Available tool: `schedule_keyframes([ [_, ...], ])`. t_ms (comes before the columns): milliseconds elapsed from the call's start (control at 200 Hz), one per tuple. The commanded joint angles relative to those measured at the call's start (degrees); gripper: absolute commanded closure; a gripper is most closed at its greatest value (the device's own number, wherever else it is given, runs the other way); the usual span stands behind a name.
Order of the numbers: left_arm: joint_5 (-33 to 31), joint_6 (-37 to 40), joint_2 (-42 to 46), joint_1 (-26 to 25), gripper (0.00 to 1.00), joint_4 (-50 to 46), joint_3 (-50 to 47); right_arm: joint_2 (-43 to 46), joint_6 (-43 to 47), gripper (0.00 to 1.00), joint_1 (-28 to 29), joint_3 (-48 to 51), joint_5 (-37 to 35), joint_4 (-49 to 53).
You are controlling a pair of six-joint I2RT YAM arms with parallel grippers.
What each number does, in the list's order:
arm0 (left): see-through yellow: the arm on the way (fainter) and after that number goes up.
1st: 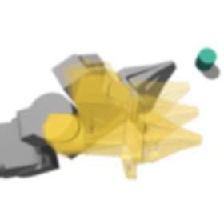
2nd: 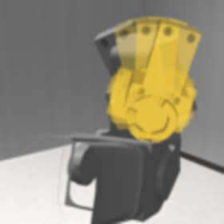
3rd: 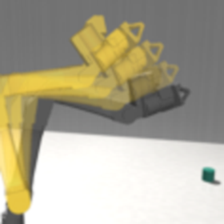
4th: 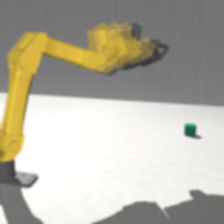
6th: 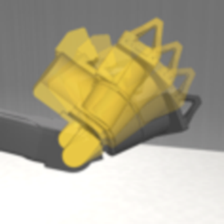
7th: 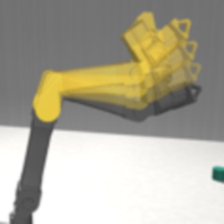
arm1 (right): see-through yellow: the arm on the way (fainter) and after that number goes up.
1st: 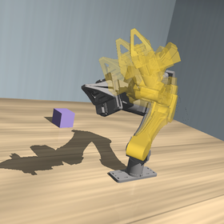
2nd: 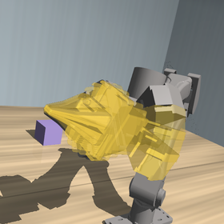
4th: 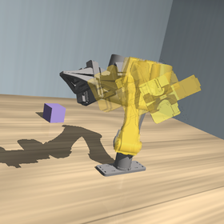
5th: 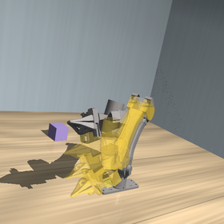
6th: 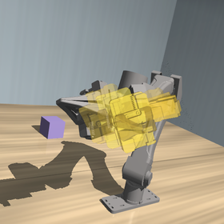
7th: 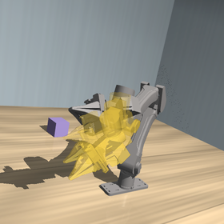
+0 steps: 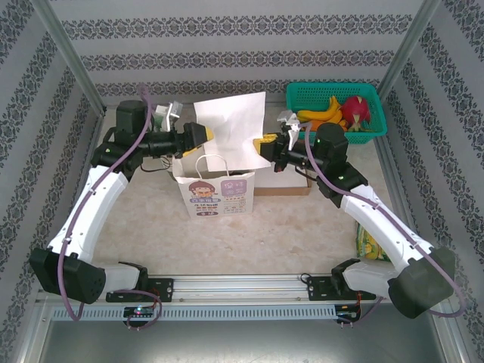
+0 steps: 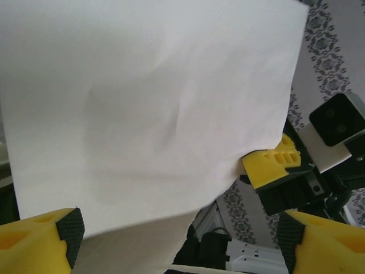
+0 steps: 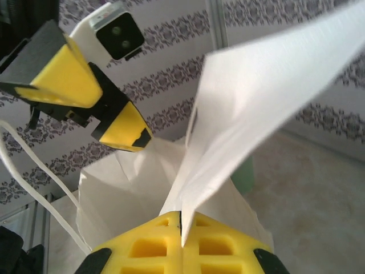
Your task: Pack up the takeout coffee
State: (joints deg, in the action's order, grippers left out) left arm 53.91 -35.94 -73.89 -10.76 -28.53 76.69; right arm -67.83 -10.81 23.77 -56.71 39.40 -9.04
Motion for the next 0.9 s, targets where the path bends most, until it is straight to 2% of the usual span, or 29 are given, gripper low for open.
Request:
schedule_keyframes([
  [0, 0.23, 6.09, -0.13, -0.12, 0.10, -2.23, -1.78, 0.10, -3.49, 0.92, -1.23, 1.50, 0.40, -0.30],
  [45, -0.07, 7.02, -0.56, -0.46, 0.10, -2.18, -2.19, -0.38, -4.83, 0.89, -1.72, 1.77, 0.15, -0.17],
  [115, -0.71, 8.25, -1.13, -0.90, 0.09, -2.40, -2.27, -1.25, -7.37, 0.75, -2.71, 1.36, -0.43, 0.35],
  [200, -1.64, 9.00, -1.23, -1.23, 0.09, -2.31, -2.33, -2.86, -8.88, 0.65, -3.75, -0.91, -1.51, 3.10],
  [455, -2.27, 9.67, -2.42, -1.24, 0.07, -2.95, -1.21, -11.45, -8.75, 0.62, -3.96, -11.35, 6.33, 5.38],
  [525, -2.46, 10.23, -2.16, -1.22, 0.07, -3.60, -0.97, -12.99, -8.26, 0.67, -3.75, -13.96, 6.90, 6.04],
  [600, -2.89, 11.29, -1.12, -1.26, 0.06, -4.56, -0.57, -13.81, -6.32, 0.89, -3.34, -16.41, 6.95, 8.31],
  [655, -3.32, 12.25, 0.42, -1.26, 0.05, -4.53, -0.81, -13.74, -4.49, 0.98, -3.08, -17.90, 7.03, 10.42],
  [794, -5.88, 17.08, 5.23, -1.22, 0.00, -4.71, -2.04, -12.76, 0.12, 1.00, -2.94, -21.66, 10.57, 14.35],
  [899, -9.40, 19.94, 8.02, -1.21, 0.00, -4.72, -2.07, -13.46, 7.64, 1.00, -1.08, -28.67, 11.20, 23.68],
])
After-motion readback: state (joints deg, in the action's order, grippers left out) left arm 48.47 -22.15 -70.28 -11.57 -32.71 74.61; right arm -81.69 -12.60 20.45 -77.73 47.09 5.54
